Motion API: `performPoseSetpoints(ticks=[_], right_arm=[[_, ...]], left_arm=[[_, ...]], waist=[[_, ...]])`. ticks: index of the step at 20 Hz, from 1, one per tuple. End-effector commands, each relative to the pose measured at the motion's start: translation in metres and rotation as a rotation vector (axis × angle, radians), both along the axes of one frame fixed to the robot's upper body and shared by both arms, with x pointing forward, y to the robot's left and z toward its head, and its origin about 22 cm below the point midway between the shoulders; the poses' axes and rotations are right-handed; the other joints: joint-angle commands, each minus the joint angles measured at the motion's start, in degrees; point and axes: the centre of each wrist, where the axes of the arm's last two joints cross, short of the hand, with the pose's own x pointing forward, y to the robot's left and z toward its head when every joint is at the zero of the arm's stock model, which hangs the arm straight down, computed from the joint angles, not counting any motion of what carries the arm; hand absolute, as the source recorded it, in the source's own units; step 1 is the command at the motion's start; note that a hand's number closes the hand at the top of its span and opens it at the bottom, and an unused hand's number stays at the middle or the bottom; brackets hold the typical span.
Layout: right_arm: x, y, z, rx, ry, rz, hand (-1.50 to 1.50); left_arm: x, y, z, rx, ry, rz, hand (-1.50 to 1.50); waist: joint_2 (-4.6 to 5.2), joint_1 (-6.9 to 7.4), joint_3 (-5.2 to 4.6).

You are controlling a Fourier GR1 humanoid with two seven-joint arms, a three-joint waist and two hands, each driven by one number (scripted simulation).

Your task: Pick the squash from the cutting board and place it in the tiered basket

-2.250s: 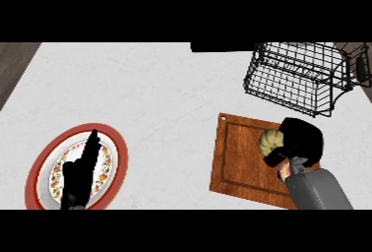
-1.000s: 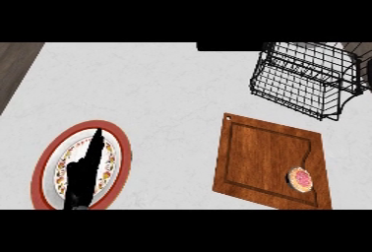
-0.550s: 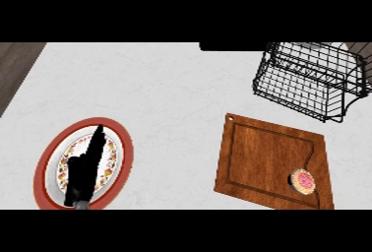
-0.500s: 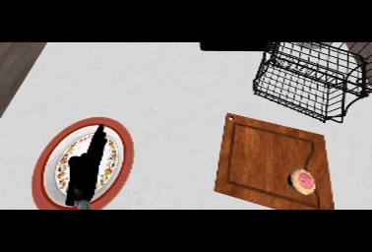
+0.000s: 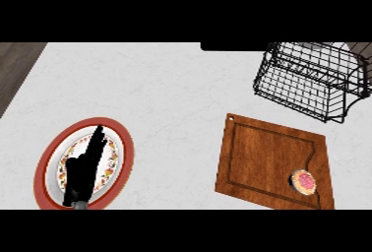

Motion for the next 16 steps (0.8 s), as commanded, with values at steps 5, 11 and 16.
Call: performPoseSetpoints(ticks=[5,11,16], right_arm=[[0.048,0.028,-0.028,-0.036,0.077,-0.011,1.50],[0.064,0.025,-0.082,-0.013,0.080,-0.029,1.50],[0.075,0.033,-0.091,0.331,0.087,-0.014,-1.50]], left_arm=[[-0.013,0.008,-0.010,0.004,0.009,0.016,0.00],[0.003,-0.014,-0.003,0.014,0.004,0.004,0.00],[-0.003,-0.011,-0.010,-0.003,0.027,-0.005,0.00]], waist=[[0.12,0.38,-0.08],[0.20,0.06,-0.04],[0.39,0.57,-0.01]])
